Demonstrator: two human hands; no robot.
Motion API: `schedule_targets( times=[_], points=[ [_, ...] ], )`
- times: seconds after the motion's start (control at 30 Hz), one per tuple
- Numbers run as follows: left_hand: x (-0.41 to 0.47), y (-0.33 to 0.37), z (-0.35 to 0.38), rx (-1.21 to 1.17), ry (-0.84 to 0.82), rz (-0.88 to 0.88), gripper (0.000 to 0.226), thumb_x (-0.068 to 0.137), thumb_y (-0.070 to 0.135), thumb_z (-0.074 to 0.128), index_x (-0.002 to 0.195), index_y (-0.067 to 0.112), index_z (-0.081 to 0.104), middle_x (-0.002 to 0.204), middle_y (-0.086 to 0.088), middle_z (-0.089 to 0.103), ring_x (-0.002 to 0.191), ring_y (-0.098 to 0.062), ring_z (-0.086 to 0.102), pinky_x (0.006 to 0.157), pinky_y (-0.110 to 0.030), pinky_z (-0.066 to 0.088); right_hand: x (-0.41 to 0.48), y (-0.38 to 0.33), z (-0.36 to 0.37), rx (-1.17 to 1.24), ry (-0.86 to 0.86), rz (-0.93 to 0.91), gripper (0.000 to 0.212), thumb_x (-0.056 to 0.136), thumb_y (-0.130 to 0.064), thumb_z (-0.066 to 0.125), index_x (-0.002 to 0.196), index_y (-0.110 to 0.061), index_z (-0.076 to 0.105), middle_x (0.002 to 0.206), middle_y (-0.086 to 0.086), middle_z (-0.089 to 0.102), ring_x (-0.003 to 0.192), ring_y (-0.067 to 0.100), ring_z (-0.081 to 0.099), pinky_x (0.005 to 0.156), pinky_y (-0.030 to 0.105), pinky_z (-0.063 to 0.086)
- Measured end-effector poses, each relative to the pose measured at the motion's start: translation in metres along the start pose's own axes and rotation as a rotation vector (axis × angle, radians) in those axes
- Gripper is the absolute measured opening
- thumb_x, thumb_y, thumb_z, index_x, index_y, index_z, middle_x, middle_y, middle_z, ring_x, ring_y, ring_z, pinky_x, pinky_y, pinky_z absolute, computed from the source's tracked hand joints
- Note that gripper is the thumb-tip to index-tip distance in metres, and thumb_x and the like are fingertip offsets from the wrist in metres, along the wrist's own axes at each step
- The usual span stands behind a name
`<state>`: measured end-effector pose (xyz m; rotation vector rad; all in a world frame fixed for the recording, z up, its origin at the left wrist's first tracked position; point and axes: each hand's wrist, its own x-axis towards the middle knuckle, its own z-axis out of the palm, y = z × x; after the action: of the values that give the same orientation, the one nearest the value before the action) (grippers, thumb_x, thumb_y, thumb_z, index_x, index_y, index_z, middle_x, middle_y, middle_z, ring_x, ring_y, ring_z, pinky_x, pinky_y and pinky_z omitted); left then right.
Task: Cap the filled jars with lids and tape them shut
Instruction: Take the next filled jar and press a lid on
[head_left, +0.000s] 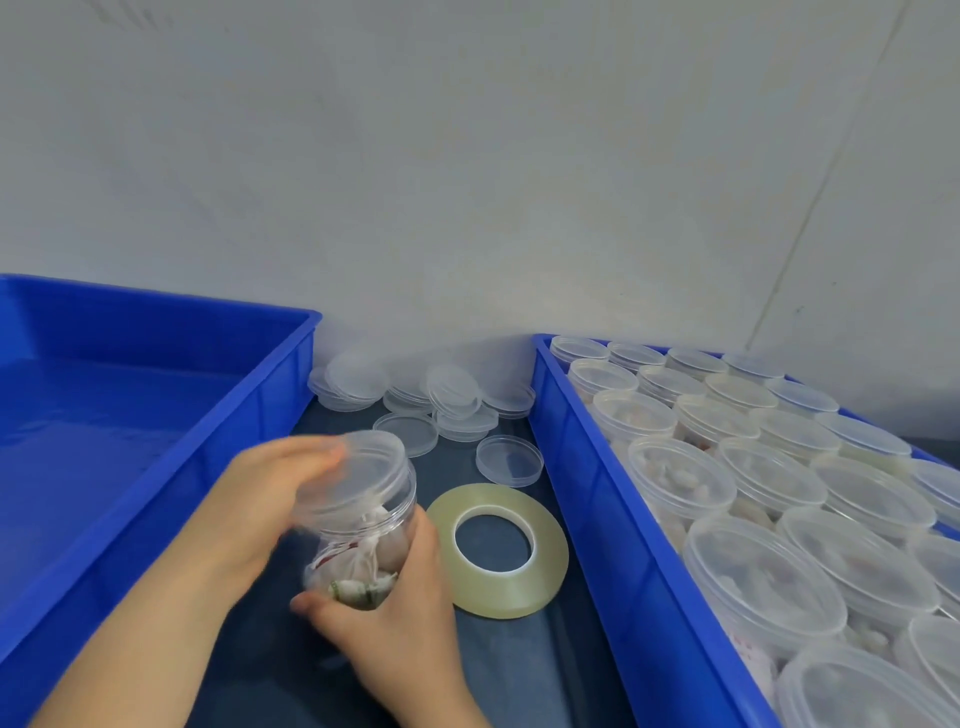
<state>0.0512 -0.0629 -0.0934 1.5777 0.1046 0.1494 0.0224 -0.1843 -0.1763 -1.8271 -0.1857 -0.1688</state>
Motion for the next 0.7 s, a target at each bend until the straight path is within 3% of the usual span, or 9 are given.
schedule_targets(
  times=[0.07, 0.2, 0.27, 0.33, 0.37, 0.43, 0.5, 0.6, 0.7],
  points=[
    [-0.001, -0.009, 0.004, -0.042, -0.032, -0.009, 0.020, 0.092, 0.018, 0.055, 0.099, 0.013, 0.073, 0.101, -0.015, 0.071, 0.099, -0.041, 0.062, 0.081, -0.045, 0.041, 0.000, -0.002, 0.000, 0.010, -0.003, 0.002, 0.087, 0.045, -0.045, 0.084, 0.119, -0.050, 0.039, 0.117, -0.020, 0.056, 0.106, -0.003, 0.057, 0.086, 0.028, 0.053],
    [-0.001, -0.015, 0.009, -0.040, 0.032, 0.053, 0.016, 0.090, 0.019, 0.058, 0.092, 0.023, 0.073, 0.094, -0.004, 0.072, 0.091, -0.026, 0.064, 0.067, -0.034, 0.045, 0.000, -0.001, -0.002, 0.040, -0.016, -0.012, 0.089, 0.046, -0.038, 0.086, 0.121, -0.051, 0.041, 0.119, -0.018, 0.058, 0.105, -0.003, 0.060, 0.082, 0.023, 0.054],
    [0.000, -0.017, 0.010, -0.059, 0.028, 0.053, 0.017, 0.091, 0.020, 0.058, 0.088, 0.025, 0.074, 0.092, -0.003, 0.072, 0.087, -0.025, 0.063, 0.066, -0.036, 0.043, -0.003, -0.005, -0.004, 0.035, -0.064, 0.001, 0.099, 0.047, -0.044, 0.086, 0.130, -0.052, 0.033, 0.130, -0.019, 0.051, 0.118, -0.003, 0.052, 0.095, 0.028, 0.049],
    [0.002, -0.019, 0.009, -0.059, 0.010, 0.065, 0.017, 0.090, 0.020, 0.058, 0.089, 0.024, 0.074, 0.092, -0.002, 0.073, 0.090, -0.027, 0.064, 0.071, -0.041, 0.045, -0.005, -0.010, -0.011, 0.048, -0.116, 0.023, 0.115, 0.050, -0.046, 0.083, 0.145, -0.039, 0.018, 0.144, -0.019, 0.038, 0.130, -0.004, 0.040, 0.106, 0.029, 0.040],
    [0.003, -0.020, 0.008, -0.059, 0.004, 0.074, 0.017, 0.090, 0.019, 0.058, 0.091, 0.023, 0.074, 0.093, -0.002, 0.073, 0.093, -0.027, 0.065, 0.075, -0.043, 0.047, -0.004, -0.013, -0.016, 0.084, -0.115, 0.034, 0.123, 0.050, -0.045, 0.081, 0.149, -0.032, 0.010, 0.147, -0.019, 0.034, 0.131, -0.008, 0.037, 0.106, 0.023, 0.039],
    [0.006, -0.022, 0.006, -0.081, 0.004, 0.089, 0.016, 0.090, 0.017, 0.058, 0.094, 0.022, 0.073, 0.095, -0.002, 0.073, 0.095, -0.025, 0.065, 0.078, -0.044, 0.051, 0.002, -0.032, -0.027, 0.030, -0.015, -0.023, 0.129, 0.049, -0.058, 0.077, 0.150, -0.035, 0.000, 0.145, -0.033, 0.020, 0.128, -0.024, 0.021, 0.099, 0.002, 0.028],
    [0.006, -0.025, 0.008, -0.074, -0.004, 0.127, 0.015, 0.091, 0.018, 0.058, 0.093, 0.023, 0.072, 0.090, 0.002, 0.073, 0.089, -0.018, 0.067, 0.070, -0.035, 0.051, 0.014, -0.060, -0.034, -0.118, 0.035, -0.172, 0.117, 0.050, -0.073, 0.069, 0.148, -0.041, 0.012, 0.143, -0.039, 0.017, 0.131, -0.022, 0.012, 0.100, 0.001, 0.022],
    [0.000, -0.032, 0.019, -0.189, -0.011, 0.205, 0.024, 0.099, 0.024, 0.042, 0.095, 0.019, 0.066, 0.085, 0.009, 0.074, 0.081, -0.004, 0.069, 0.063, -0.023, 0.055, 0.035, -0.091, -0.032, -0.484, -0.132, -0.328, 0.087, 0.063, -0.067, 0.072, 0.137, -0.032, 0.045, 0.145, -0.018, 0.036, 0.138, 0.002, 0.020, 0.110, 0.023, 0.023],
    [-0.007, -0.038, 0.027, -0.457, -0.042, 0.224, 0.061, 0.087, 0.055, 0.025, 0.093, 0.014, 0.070, 0.089, -0.004, 0.075, 0.085, -0.012, 0.071, 0.064, -0.023, 0.058, 0.046, -0.094, -0.031, -0.581, -0.263, -0.295, 0.076, 0.063, -0.065, 0.076, 0.129, -0.032, 0.055, 0.140, -0.014, 0.044, 0.129, 0.013, 0.036, 0.098, 0.028, 0.030]
  ],
)
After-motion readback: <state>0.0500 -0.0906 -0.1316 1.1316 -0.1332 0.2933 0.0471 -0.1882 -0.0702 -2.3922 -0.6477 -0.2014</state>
